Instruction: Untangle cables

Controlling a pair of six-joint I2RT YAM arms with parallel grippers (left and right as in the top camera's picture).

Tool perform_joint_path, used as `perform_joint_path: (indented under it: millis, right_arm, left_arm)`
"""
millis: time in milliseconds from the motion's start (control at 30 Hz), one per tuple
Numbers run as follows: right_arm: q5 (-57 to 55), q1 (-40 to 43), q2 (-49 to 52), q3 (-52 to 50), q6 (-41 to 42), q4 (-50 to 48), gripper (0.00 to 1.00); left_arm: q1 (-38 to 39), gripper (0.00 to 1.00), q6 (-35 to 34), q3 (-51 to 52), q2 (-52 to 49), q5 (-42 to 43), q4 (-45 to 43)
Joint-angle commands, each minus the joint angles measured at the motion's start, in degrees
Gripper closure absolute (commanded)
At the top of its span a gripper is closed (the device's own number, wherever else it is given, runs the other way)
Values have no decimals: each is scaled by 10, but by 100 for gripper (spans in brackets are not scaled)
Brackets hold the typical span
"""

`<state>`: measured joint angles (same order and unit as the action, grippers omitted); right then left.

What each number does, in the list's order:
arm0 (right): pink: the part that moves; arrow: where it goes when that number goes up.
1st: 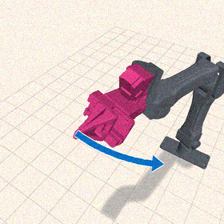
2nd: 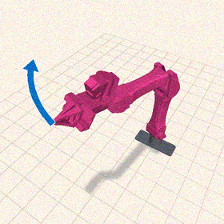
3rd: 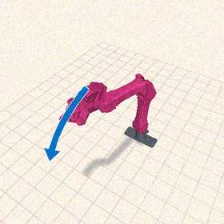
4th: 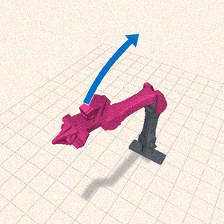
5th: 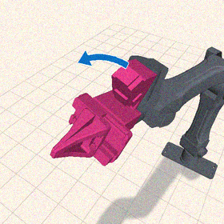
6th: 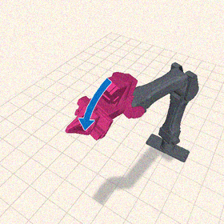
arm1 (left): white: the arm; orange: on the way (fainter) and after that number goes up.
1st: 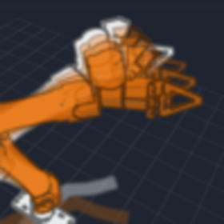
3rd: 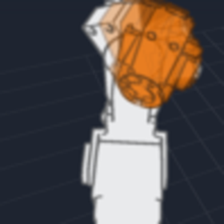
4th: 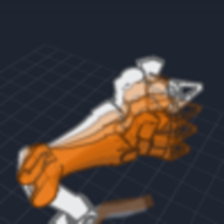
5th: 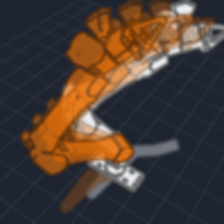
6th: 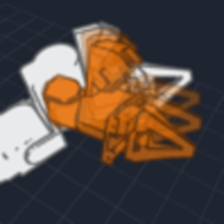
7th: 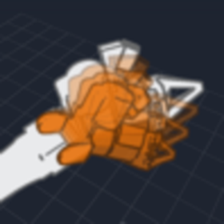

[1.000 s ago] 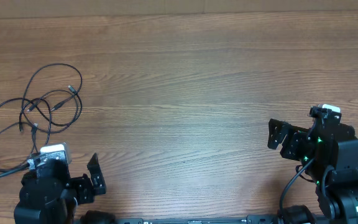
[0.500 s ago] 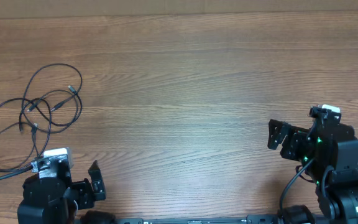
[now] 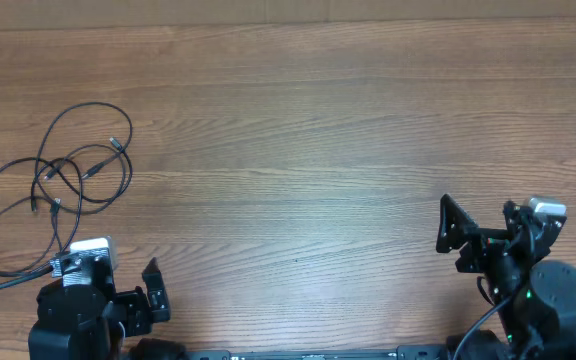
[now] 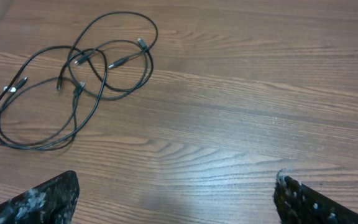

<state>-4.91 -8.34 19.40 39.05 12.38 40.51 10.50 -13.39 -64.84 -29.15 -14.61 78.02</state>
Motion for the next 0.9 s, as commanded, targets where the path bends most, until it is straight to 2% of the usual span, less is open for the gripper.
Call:
perform_joint_path:
  millis: [0, 333, 700, 867]
  right_arm:
    - [-6, -2, -51, -69, -39, -77, 0]
    - [-4, 16, -160, -242, -39, -332, 0]
    - [-2, 30, -192, -349, -41, -439, 0]
    - [0, 31, -192, -387, -94, -451, 0]
  left_arm:
    - [-1, 0, -5, 2, 4, -8, -2]
    - [-1, 0, -5, 2, 4, -8, -2]
    - [-1, 0, -5, 2, 4, -8, -2]
    - [-1, 0, -5, 2, 4, -8, -2]
